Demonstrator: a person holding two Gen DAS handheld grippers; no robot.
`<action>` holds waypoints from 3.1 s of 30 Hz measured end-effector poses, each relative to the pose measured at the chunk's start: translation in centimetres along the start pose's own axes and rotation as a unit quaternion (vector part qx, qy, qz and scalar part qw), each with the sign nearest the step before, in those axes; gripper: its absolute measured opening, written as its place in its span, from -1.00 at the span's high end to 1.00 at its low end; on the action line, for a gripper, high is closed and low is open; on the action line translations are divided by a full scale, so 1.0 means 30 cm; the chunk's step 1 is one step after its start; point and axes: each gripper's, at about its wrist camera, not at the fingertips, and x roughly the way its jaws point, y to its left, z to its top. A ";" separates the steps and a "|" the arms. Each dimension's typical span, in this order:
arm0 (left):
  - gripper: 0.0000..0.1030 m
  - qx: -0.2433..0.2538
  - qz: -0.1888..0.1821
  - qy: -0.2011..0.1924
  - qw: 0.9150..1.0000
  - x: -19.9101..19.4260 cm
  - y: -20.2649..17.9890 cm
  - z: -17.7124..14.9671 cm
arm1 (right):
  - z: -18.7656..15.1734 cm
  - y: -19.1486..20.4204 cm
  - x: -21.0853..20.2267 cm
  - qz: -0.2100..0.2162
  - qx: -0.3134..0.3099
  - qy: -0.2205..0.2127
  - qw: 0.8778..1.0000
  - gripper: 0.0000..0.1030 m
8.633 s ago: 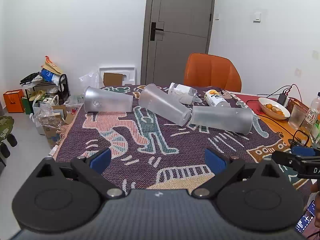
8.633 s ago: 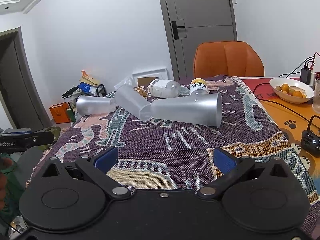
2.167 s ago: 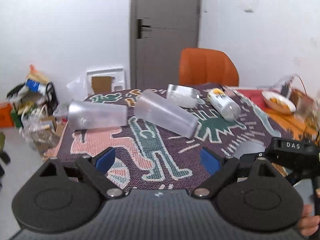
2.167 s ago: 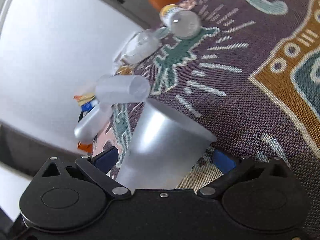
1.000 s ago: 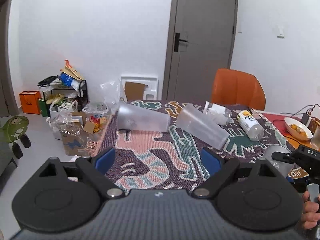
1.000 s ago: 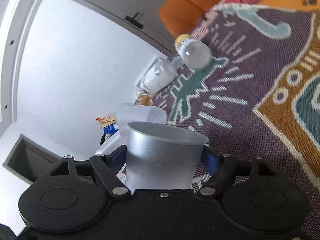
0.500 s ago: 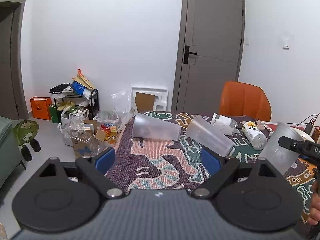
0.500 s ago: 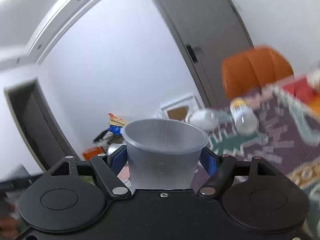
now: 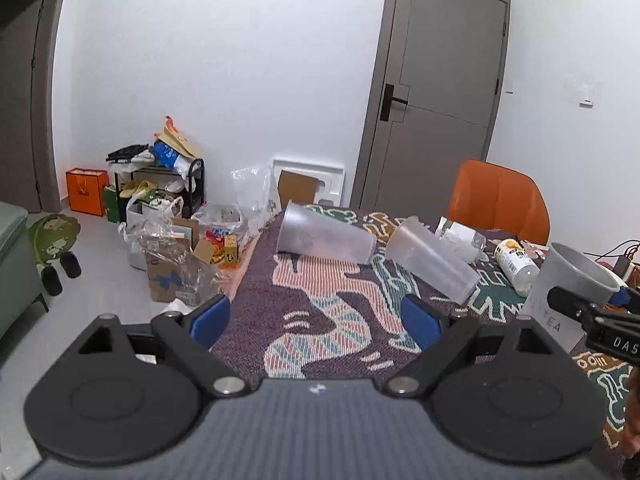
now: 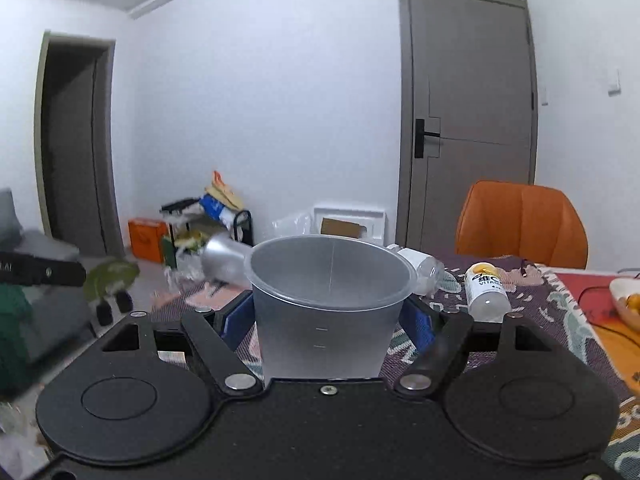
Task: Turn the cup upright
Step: 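Lower the frosted cup rim-up onto the rug with the right gripper, then open the right gripper and withdraw it from the upright cup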
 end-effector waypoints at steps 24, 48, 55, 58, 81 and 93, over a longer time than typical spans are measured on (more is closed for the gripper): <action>-0.90 0.050 -0.056 -0.001 0.997 -0.089 -0.159 -0.088 | -0.061 -0.085 -0.198 0.008 0.085 0.027 0.996 -1.00; -1.00 0.067 -0.057 -0.021 0.996 -0.365 -0.249 -0.196 | -0.108 -0.134 -0.507 0.017 0.093 0.031 0.995 -1.00; -1.00 0.072 -0.064 -0.015 0.995 -0.420 -0.267 -0.217 | -0.107 -0.123 -0.539 0.030 0.105 0.051 0.993 -1.00; -1.00 0.071 -0.059 -0.018 0.996 -0.431 -0.260 -0.215 | -0.109 -0.113 -0.549 0.035 0.097 0.054 0.993 -1.00; -1.00 0.071 -0.046 -0.032 0.996 -0.472 -0.229 -0.204 | -0.106 -0.068 -0.553 0.044 0.083 0.056 0.994 -1.00; -1.00 0.075 -0.050 -0.032 0.995 -0.476 -0.234 -0.206 | -0.104 -0.068 -0.554 0.046 0.083 0.055 0.994 -1.00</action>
